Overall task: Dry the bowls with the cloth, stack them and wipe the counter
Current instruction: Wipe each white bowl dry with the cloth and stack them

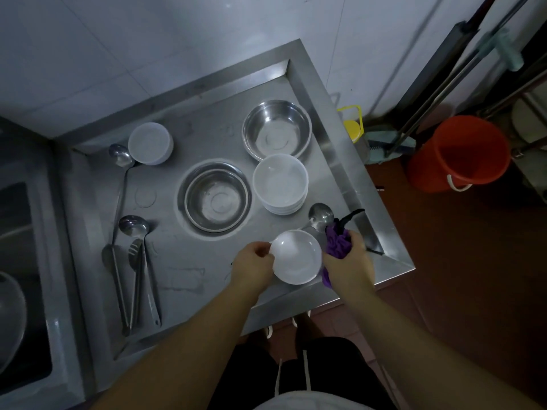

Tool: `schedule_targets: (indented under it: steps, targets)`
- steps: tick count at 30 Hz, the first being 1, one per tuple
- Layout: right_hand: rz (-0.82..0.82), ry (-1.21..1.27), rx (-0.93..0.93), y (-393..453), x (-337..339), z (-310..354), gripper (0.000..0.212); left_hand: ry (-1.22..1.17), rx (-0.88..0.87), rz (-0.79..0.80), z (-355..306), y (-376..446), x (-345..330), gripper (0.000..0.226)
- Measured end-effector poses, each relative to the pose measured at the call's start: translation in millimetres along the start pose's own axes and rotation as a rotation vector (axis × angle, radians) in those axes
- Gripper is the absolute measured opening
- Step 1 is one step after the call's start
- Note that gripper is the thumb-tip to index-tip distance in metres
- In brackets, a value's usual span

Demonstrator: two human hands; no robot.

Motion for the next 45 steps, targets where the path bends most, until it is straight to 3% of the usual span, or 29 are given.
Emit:
schedule_targets:
  steps: [6, 10, 19, 22, 25, 33, 40, 45]
  targets:
    - [-0.001, -0.030, 0.134, -4, 23, 42, 0.056, 0.183, -0.108, -0.035, -18, -18, 31, 0.028]
    - [0.099, -0.019, 0.247, -10, 8, 79, 0.050, 0.353, -0.152, -0.117, -18, -26, 58, 0.026]
    - [0.406, -0.171, 0.461, -44, -97, 144, 0.016, 0.463, -0.148, -0.213, 13, -18, 143, 0.037]
    - [0.534, -0.196, 0.419, -46, -137, 156, 0.018, 0.487, -0.136, -0.222, 21, -2, 174, 0.040]
    - [0.611, -0.325, 0.422, -43, -171, 171, 0.032, 0.535, -0.124, -0.206, 28, 17, 202, 0.044]
    - [0.612, -0.561, 0.515, -10, -251, 212, 0.025, 0.647, -0.191, -0.237, -10, 84, 274, 0.042]
    - [0.584, -0.642, 0.426, 27, -295, 219, 0.028, 0.683, -0.281, -0.287, -81, 144, 316, 0.038]
    - [0.530, -0.622, 0.401, 43, -312, 218, 0.021, 0.458, -0.268, -0.288, -123, 188, 327, 0.034]
Point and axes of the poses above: each hand's wrist, its own y-axis towards the middle knuckle, its own x-axis out of the back of the hand, z = x × y, the point moved 9 cm from there along y, towards the middle knuckle, and after that the axes turned 13 degrees about x, right-handed, at the moved point
